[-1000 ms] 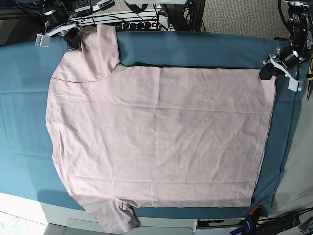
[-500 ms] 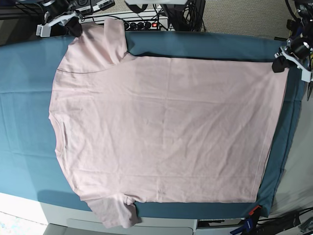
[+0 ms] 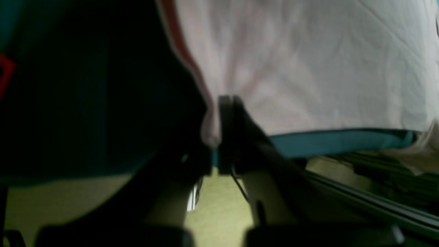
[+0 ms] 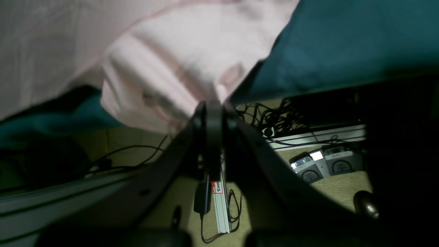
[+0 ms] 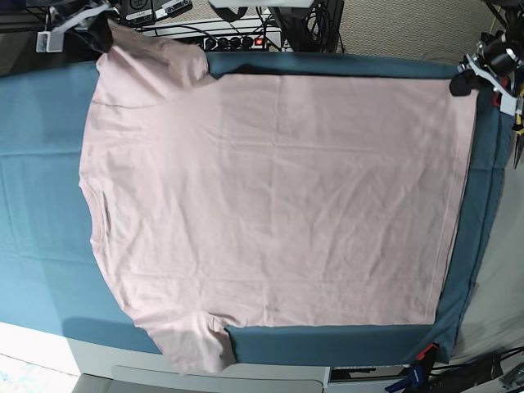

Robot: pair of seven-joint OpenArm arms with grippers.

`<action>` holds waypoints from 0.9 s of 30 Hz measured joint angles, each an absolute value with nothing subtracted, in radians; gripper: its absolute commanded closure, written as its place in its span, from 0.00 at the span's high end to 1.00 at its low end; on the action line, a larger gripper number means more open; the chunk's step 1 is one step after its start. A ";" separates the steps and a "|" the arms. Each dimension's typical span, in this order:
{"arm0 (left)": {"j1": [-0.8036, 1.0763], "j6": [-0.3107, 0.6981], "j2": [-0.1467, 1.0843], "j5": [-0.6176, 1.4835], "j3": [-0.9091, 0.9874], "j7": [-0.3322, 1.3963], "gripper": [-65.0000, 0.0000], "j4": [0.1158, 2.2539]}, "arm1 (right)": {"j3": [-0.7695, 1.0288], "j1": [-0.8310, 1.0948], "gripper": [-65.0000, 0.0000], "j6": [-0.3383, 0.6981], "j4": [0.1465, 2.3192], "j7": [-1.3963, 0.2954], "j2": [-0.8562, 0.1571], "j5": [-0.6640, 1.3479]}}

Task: Fold the T-shirt properly
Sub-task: 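Lift both grippers and pull the shirt edge away from the body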

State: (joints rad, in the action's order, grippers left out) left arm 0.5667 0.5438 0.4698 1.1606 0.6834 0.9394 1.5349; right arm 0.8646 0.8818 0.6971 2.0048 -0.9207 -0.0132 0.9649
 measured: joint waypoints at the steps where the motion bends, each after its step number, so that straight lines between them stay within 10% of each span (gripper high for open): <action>1: 0.571 0.544 0.468 1.161 0.683 0.939 0.00 1.535 | 0.871 0.887 0.00 0.697 2.005 -0.928 -0.013 0.971; 27: 0.767 0.579 0.388 1.218 0.717 0.980 0.00 1.678 | 0.881 1.003 0.00 0.696 2.005 -0.984 -0.014 1.020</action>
State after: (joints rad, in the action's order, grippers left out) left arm 0.7673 0.5789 0.3882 1.2179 0.7166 0.9802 1.6775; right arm 0.8810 1.0035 0.6964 2.0052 -0.9840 -0.0135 1.0203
